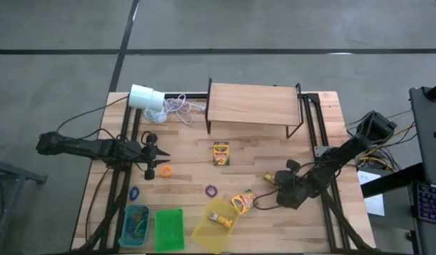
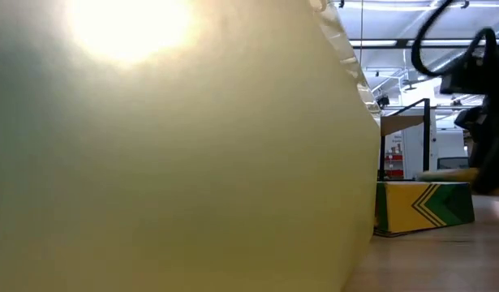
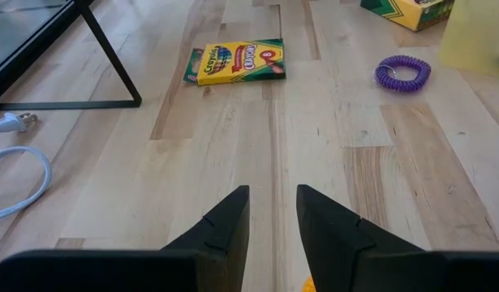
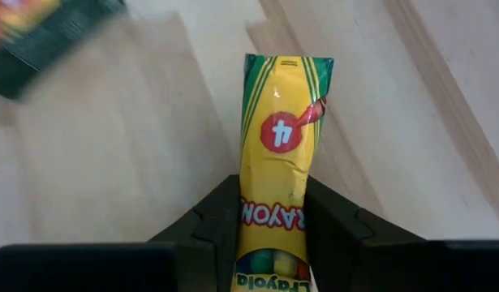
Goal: Pick & Place Office Desk Supplies
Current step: Put the crayon box into the yellow bin
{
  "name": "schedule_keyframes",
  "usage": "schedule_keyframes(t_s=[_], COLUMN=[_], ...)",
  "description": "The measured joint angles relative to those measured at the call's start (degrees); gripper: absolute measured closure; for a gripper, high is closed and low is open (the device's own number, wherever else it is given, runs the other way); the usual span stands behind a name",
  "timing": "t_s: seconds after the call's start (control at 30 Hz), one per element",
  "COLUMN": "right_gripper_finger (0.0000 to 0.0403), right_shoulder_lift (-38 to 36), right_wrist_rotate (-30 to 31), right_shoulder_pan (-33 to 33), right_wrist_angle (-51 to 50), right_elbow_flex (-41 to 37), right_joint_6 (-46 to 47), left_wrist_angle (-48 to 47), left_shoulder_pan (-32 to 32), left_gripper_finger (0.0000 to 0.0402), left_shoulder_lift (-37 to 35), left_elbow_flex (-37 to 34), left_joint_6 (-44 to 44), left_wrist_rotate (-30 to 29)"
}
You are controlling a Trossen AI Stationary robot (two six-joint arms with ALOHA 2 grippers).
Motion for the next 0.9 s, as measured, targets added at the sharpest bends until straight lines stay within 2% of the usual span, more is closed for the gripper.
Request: schedule_keyframes(t_s=[0.2, 0.43, 0.57, 0.77, 0.9], right_gripper_finger=[0.0284, 0.0288, 0.0294, 0.0295, 0.0296], right_shoulder_lift=[-0.02, 0.02, 0.32, 1.56, 5.35], right_wrist_rotate=[0.78, 5.05, 7.89, 8.2, 8.53], right_shoulder_pan=[0.02, -0.09, -0.28, -1.19, -2.04], right_wrist_angle=[-0.11, 0.52, 2.41, 5.1, 7.19], right_elbow_flex=[6.6, 17.3, 22.72, 31.78, 37.24], right_joint_6=[0.0, 4.64, 4.13, -6.81, -13.86], left_wrist_angle=[0.0, 0.0, -0.01, 0.0, 0.0], left_shoulder_pan=[-0.01, 0.0, 0.0, 0.0, 0.0], left_gripper_finger=[0.0293, 0.0293, 0.0293, 0.0293, 0.0293], left_shoulder_lift=[0.0, 0.02, 0.01, 0.02, 0.03], left_elbow_flex=[-0.01, -0.01, -0.02, 0.0, -0.02], left_joint_6=[0.01, 0.02, 0.04, 0.2, 0.2], left_wrist_rotate=[-0.01, -0.01, -0.01, 0.0, 0.0])
